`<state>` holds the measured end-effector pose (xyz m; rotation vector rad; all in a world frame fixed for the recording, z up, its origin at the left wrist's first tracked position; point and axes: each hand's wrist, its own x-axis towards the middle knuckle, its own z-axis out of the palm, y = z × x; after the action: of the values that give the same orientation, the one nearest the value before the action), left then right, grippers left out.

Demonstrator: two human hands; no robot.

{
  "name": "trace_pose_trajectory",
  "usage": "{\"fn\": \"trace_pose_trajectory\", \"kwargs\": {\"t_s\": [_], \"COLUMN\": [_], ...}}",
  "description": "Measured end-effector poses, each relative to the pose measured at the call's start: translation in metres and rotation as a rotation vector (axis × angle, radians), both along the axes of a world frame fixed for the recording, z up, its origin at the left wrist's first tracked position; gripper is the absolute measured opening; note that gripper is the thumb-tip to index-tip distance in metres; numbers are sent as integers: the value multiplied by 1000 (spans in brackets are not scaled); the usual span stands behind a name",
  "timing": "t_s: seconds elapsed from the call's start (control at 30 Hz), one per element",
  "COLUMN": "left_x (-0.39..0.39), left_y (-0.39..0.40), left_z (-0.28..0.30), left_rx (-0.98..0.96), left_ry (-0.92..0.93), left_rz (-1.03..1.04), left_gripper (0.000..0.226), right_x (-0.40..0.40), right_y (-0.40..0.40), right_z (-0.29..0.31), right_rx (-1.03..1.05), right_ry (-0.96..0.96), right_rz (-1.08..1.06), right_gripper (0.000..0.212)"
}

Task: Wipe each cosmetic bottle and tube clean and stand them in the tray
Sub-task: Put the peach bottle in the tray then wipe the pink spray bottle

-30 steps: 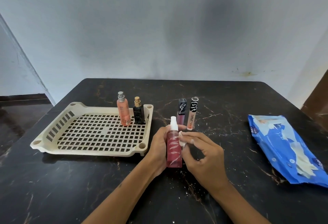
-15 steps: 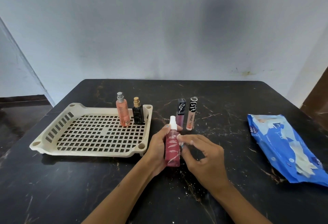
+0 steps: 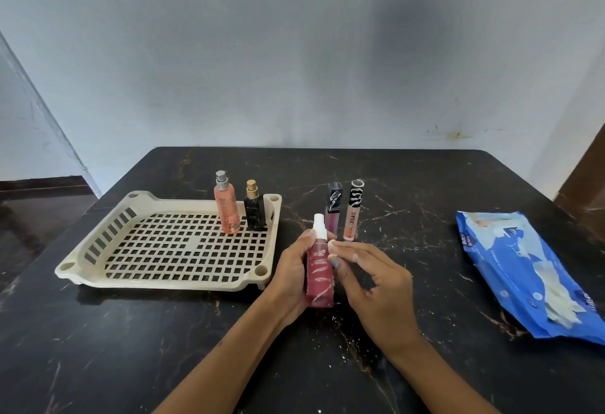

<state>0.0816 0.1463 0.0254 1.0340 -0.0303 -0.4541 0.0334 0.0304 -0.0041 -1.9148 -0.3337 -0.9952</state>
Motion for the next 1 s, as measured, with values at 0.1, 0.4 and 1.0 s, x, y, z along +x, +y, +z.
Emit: {"fn": "trace_pose_trajectory", "kwargs": {"t_s": [0.1, 0.4, 1.0], "left_x": [1, 2, -2], "left_y": [1, 5, 6], "left_z": [-1, -2, 2], "left_rx": [20, 49, 46], "left_ry": [-10, -47, 3], "left_rz": [7, -17, -51], "left_gripper": [30, 32, 33], "right_x": [0, 1, -1], "right_y": [1, -1, 2], "right_z": [-2, -3, 2], "right_rx": [-28, -43, -49], "right_ry": [-19, -27, -27], "right_rz": [13, 12, -78], "right_gripper": [21, 25, 21]}}
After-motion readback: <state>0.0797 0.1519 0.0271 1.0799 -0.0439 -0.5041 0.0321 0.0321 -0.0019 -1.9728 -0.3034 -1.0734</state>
